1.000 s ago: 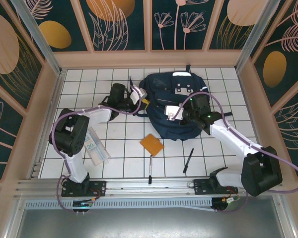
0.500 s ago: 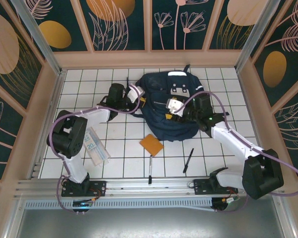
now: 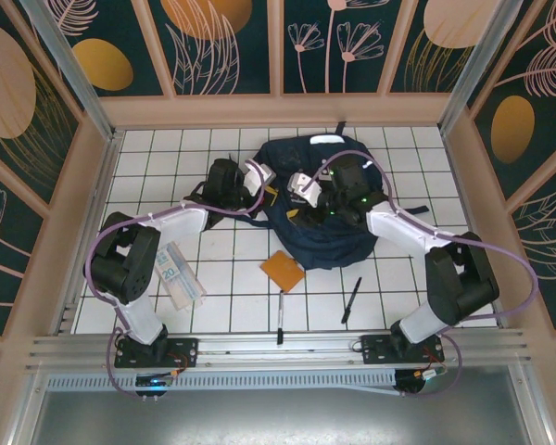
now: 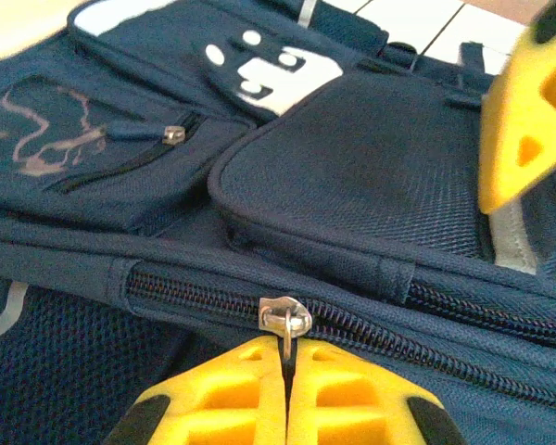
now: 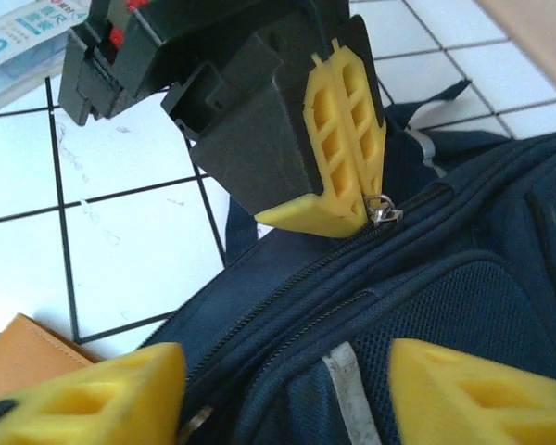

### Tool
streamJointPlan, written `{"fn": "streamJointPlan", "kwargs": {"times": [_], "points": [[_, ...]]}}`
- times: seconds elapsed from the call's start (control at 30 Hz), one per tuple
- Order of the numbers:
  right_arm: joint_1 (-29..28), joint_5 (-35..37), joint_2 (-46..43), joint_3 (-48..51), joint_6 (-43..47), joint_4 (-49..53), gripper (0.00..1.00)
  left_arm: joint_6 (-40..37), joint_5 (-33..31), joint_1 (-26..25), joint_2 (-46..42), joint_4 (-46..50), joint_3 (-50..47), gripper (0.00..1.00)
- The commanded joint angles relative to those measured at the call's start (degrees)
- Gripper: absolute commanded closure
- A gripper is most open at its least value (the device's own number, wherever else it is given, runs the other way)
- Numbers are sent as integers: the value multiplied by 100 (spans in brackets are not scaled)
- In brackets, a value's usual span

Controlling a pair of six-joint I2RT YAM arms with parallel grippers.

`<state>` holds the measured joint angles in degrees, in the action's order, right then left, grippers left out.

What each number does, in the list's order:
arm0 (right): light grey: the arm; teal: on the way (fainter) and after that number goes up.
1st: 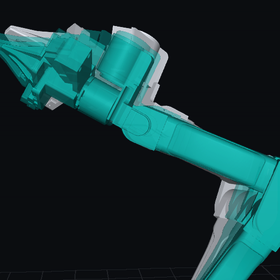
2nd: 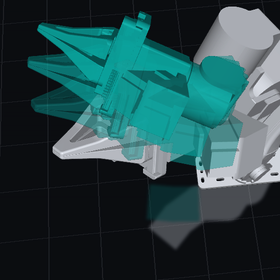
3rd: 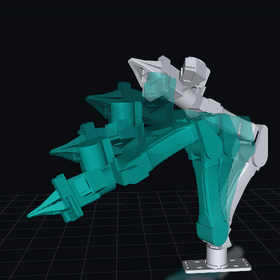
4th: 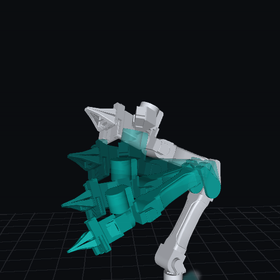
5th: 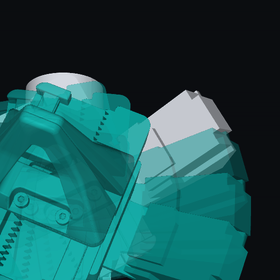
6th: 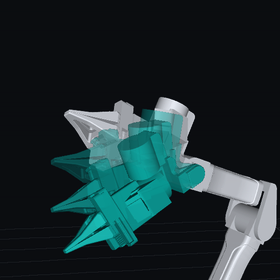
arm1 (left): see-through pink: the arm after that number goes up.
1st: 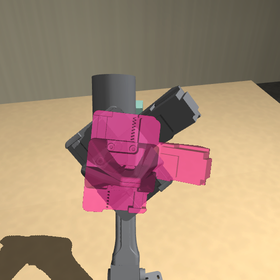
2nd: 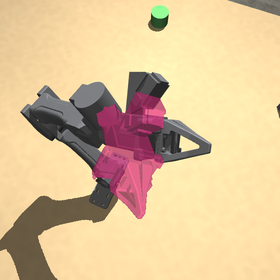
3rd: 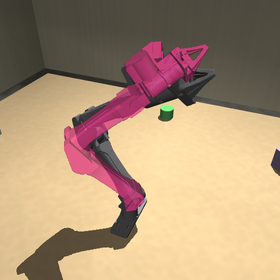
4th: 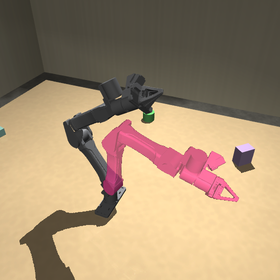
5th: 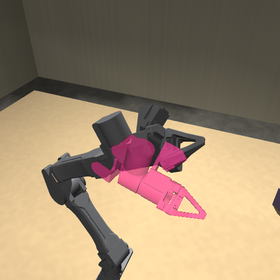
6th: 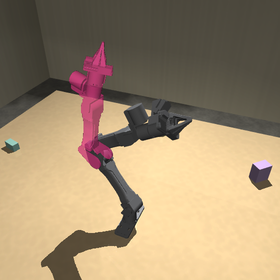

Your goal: Pack the student bag

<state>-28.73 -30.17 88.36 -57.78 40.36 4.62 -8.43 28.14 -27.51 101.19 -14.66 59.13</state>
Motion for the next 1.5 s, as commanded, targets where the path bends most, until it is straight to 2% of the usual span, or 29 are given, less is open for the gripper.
{"fn": "streamJointPlan", "kwargs": {"times": [0.0,0.13,0.3,0.4,0.5,0.67,0.87,0.9,0.97,1.03,1.07,1.1,1.13,1.2,1.3,1.43,1.47], "points": [[-59,677,113,-246,33,562,57,59,-161,-5,-266,55,169,100],[-180,1426,175,-363,425,1035,100,-172,-249,99,-257,290,204,100],[-229,1938,-283,45,1047,759,100,-266,-625,621,-152,621,283,100],[-229,1868,-636,281,1378,556,100,-585,-1069,794,148,808,440,100],[-229,1655,-839,411,1599,485,100,-799,-1134,815,680,1271,932,100],[-229,1520,-953,536,1655,456,100,-549,-1006,817,1121,1409,1397,100],[-229,1523,-1309,803,1825,330,100,-272,-1616,967,1327,1516,1594,99],[-228,1532,-1321,819,1729,246,100,-244,-1591,996,1326,1519,1597,90],[-212,1539,-1314,812,1442,19,100,-317,-1383,997,1144,1311,1393,81],[-204,1728,-1312,812,930,-391,73,-198,-1161,1005,821,844,1051,72],[-203,1946,-1327,821,473,-766,54,-153,-964,1008,640,668,908,66],[-192,2282,-1343,807,-148,-1145,13,-140,-725,1009,479,589,841,64],[-178,2676,-1355,763,-657,-1417,1,-131,-517,1002,353,570,812,63],[-145,3854,-1365,524,-2021,-1608,1,-181,37,1005,71,569,756,61],[109,5030,-1339,42,-3706,-680,1,-453,446,959,-402,557,570,59],[713,5391,-1385,-405,-6359,1187,1,-1369,532,592,-778,1079,576,53],[928,5161,-1412,-419,-6781,1519,1,-1653,434,396,-818,1221,614,50]]}}
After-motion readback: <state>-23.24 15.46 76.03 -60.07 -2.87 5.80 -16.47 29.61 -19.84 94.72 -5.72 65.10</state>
